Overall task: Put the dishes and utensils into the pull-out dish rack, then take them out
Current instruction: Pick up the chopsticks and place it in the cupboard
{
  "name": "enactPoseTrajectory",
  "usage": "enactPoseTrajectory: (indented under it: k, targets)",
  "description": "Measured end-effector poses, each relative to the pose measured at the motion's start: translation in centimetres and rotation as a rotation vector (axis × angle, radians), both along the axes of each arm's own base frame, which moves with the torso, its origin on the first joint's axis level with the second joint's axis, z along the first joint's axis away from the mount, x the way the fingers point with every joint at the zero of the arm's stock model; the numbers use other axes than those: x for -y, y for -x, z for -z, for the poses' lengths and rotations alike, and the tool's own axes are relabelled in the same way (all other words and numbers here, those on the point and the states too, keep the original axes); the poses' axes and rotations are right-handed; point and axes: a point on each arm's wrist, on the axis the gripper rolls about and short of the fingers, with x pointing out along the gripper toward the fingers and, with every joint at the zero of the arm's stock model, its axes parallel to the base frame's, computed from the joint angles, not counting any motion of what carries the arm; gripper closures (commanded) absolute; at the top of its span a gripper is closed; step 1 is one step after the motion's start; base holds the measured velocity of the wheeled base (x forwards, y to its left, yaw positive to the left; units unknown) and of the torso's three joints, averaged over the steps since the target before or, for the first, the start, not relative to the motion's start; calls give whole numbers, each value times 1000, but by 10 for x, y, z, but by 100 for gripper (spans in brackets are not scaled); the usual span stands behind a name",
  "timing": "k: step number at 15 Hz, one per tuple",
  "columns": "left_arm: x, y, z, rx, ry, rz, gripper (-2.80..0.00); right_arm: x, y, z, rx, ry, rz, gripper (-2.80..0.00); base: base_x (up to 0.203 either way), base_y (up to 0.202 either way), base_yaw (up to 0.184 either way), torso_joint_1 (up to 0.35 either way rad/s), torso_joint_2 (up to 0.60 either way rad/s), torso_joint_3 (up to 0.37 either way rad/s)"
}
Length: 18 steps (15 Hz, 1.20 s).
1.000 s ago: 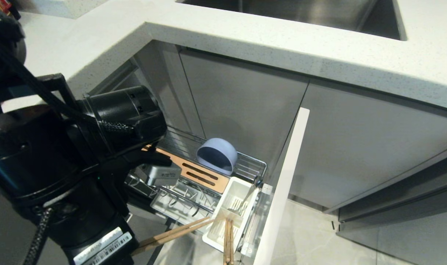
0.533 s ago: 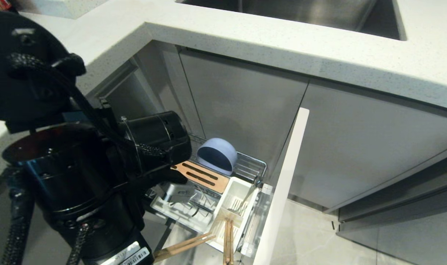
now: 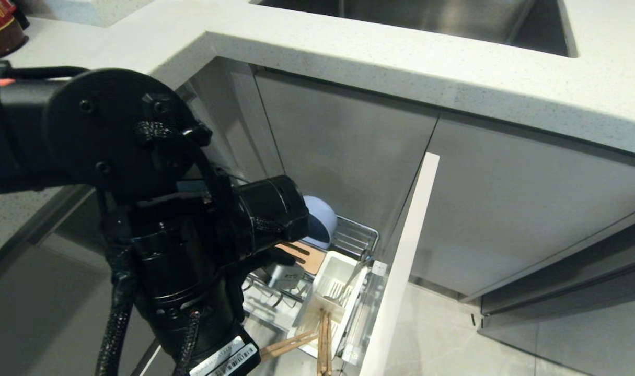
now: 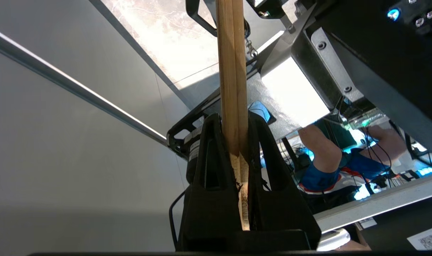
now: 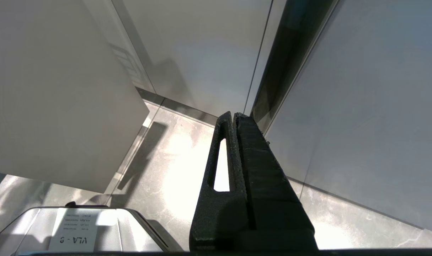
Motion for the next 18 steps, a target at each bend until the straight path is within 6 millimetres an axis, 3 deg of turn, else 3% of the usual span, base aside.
enactPoseTrajectory:
  k: [7, 18]
  targets:
    - [20, -23, 17, 20, 40, -22, 0, 0, 0, 0, 0, 0, -1, 0, 0, 0, 0, 0, 0, 0]
    - [34, -53, 45, -58, 30, -67, 0, 0, 0, 0, 0, 0, 0, 0, 0, 0, 0, 0, 0, 0]
